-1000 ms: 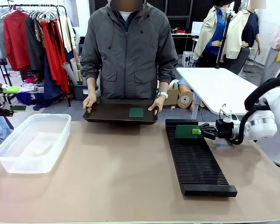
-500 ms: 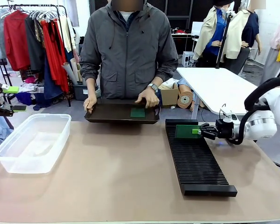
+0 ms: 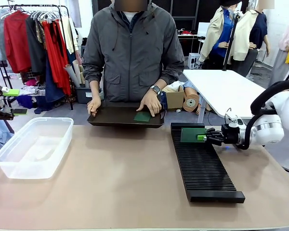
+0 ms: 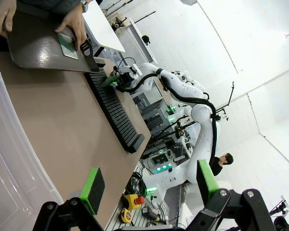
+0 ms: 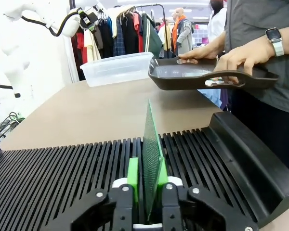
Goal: Sort PCBs into racks and boxes based on the side picked up.
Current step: If the short side of the Blank PCB is picked up, insert it into the PCB Rack ; if the long side is picked up, place it in the Organizing box.
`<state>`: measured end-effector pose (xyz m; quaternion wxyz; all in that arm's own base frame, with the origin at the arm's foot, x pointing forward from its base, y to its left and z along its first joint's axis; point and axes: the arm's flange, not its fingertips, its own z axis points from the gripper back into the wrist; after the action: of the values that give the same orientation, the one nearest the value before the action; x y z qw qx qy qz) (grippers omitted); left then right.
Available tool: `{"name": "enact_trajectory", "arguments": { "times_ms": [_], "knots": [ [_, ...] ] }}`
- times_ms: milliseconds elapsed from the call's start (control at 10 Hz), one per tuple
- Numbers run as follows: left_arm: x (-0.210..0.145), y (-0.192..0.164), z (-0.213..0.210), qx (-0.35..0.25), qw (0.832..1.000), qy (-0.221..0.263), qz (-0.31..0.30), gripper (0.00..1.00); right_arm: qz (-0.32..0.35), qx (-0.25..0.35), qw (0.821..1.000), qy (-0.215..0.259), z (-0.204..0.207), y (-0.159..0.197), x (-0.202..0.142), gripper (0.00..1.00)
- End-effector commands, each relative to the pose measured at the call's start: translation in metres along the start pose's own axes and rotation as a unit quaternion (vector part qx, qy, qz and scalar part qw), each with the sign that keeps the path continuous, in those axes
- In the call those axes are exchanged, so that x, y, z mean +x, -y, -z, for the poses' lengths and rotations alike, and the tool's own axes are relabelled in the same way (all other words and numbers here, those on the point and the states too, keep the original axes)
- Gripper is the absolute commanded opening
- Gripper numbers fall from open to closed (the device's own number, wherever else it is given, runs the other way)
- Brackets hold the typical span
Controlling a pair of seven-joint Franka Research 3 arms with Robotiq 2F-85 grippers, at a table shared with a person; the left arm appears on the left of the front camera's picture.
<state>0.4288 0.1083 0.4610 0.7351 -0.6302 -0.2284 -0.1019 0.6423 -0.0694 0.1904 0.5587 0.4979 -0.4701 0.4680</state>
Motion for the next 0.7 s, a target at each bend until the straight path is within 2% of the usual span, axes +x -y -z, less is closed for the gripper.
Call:
{"name": "enact_trajectory", "arguments": {
  "times_ms": [0,100,200,600],
  "knots": [
    [0.0006,0.0026,-0.0007,0.0,1.0,-0.002,-0.002,1.0,-0.01,-0.001,1.0,0.007,0.0031,0.0012,0.0051,0.76],
    [0.0006,0.0026,-0.0007,0.0,1.0,-0.002,-0.002,1.0,-0.011,-0.001,1.0,0.009,0.0028,0.0005,0.0063,0.95],
    [0.0006,0.0026,-0.0007,0.0,1.0,-0.002,-0.002,1.0,-0.011,-0.001,1.0,0.011,0.0026,0.0,0.0069,1.0],
    [0.0006,0.0026,-0.0007,0.0,1.0,-0.002,-0.002,1.0,-0.009,0.009,1.0,0.011,0.0021,0.0,0.0099,1.0]
  ]
}}
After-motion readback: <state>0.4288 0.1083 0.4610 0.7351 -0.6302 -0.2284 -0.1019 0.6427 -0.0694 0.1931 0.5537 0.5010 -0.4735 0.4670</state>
